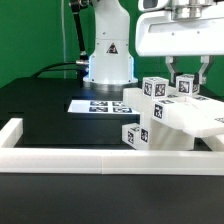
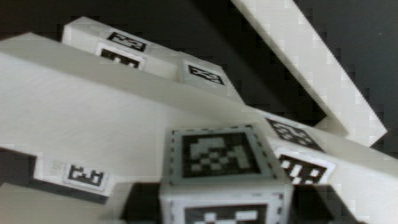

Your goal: Assemble chair

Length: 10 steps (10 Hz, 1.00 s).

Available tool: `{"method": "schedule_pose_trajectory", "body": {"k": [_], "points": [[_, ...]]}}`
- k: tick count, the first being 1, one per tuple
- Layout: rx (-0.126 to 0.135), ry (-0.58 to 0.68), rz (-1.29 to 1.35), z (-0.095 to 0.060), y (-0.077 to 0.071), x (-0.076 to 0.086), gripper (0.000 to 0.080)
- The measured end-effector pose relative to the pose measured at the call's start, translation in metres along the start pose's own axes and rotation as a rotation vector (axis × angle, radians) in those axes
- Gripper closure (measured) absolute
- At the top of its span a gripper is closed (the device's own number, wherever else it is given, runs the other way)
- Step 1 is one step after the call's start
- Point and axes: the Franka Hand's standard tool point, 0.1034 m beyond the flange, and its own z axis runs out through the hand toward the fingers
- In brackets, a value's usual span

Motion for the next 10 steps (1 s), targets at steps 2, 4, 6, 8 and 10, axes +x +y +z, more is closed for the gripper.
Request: {"method": "schedule_pose_trajectory", "body": {"k": [2,4,6,8,10], "points": [[0.019,-0.004,0.18,-0.0001,-0.0019,0.0002,0.0511],[0.037,-0.023,0.387,0.0001,-0.0029,-0.001,0.0511],[0.046,-0.039,0.549,0.0,-0.0038,-0.002,0.0511],[0.046,-0.038,0.54,0.0002,-0.0038,-0.0021,0.0511],[0.039,-0.044,0.47,-0.0002,-0.0047,-0.0034,0.0301]]}}
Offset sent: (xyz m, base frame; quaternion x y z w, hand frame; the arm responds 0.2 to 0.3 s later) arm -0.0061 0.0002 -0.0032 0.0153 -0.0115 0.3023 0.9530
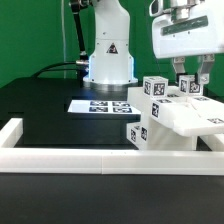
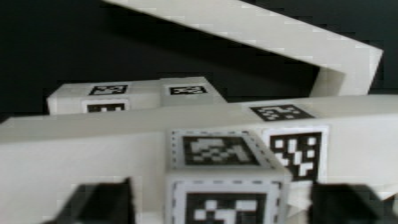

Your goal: Assemble chair

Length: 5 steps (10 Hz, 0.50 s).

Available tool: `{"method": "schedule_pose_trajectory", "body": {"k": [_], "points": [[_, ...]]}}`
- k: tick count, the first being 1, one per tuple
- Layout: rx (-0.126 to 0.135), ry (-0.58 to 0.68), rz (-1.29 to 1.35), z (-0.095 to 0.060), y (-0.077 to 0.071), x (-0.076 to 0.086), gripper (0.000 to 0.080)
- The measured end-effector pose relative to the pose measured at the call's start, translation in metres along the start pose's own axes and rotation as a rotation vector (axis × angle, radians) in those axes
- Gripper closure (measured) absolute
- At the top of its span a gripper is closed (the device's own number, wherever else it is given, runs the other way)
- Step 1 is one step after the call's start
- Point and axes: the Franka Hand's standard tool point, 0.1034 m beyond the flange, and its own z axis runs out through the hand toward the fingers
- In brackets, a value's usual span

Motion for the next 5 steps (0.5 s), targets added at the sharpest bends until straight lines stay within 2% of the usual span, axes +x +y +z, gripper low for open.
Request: {"method": "schedule_pose_trajectory", "body": {"k": [1,5], "points": [[-0.008,-0.003,-0.062,0.0,0.0001,-0.0015,0.0182],[-0.008,0.002,-0.453,0.0,-0.0008,-0.003,0.0151]]}}
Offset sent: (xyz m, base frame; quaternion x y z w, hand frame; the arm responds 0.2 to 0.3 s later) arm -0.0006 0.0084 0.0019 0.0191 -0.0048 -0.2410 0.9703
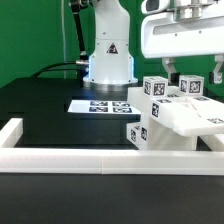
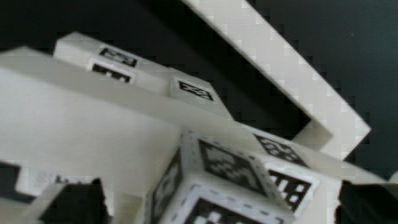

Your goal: Assemble chair

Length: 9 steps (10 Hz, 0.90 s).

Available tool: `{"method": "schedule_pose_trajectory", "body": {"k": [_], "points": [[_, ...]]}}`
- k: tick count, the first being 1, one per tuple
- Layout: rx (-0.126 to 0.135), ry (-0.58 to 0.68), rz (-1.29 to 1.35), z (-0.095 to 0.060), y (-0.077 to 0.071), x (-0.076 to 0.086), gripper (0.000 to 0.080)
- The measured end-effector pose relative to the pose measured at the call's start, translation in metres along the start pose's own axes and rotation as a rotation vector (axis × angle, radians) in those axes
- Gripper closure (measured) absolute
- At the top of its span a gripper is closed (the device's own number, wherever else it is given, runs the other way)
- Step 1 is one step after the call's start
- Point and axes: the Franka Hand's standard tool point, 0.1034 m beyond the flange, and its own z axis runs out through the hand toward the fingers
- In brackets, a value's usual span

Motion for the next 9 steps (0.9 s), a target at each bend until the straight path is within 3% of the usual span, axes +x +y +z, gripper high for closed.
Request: {"method": "schedule_pose_trajectory", "body": {"k": [3,5,9], "points": [[-0.005,0.003,-0.214,0.0,0.0007,0.0007,0.015],[-0.027,0.013,-0.447,0.0003,0.0013,0.0011,0.015],[-0.043,0.016,-0.731,0.0001,0.0022,0.0028,0.0178]]}}
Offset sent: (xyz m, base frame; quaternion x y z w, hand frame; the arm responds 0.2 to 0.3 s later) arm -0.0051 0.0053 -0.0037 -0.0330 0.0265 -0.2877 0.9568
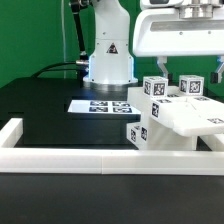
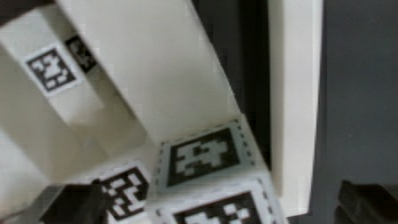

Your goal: Assemble chair

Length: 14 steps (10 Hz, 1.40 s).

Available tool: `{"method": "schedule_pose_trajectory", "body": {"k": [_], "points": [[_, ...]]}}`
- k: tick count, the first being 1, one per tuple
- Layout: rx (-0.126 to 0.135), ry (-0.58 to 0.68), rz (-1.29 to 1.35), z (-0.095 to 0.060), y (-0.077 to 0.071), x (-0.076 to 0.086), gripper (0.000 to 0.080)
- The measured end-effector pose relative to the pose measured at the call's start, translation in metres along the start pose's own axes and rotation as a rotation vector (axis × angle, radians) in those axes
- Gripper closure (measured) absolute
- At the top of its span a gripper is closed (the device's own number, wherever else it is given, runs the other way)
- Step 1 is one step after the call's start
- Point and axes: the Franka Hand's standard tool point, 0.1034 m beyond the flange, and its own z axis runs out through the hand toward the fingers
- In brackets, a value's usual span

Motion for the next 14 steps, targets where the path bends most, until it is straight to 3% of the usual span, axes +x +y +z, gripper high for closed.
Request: {"method": "schedule_pose_trajectory", "body": {"k": [1,3,4,5,8,14], "points": [[0.0,0.0,-0.039,0.0,0.0002,0.0,0.0178],[0.001,0.0,-0.023,0.0,0.0004,0.0,0.0447],[0.001,0.0,-0.023,0.0,0.0004,0.0001,0.0447],[0.001,0.0,-0.02,0.0,0.0004,0.0001,0.0514],[0.002,0.0,0.033,0.0,0.0002,0.0001,0.0514],[0.004,0.0,0.409,-0.0002,0.0001,0.0003,0.0512]]}}
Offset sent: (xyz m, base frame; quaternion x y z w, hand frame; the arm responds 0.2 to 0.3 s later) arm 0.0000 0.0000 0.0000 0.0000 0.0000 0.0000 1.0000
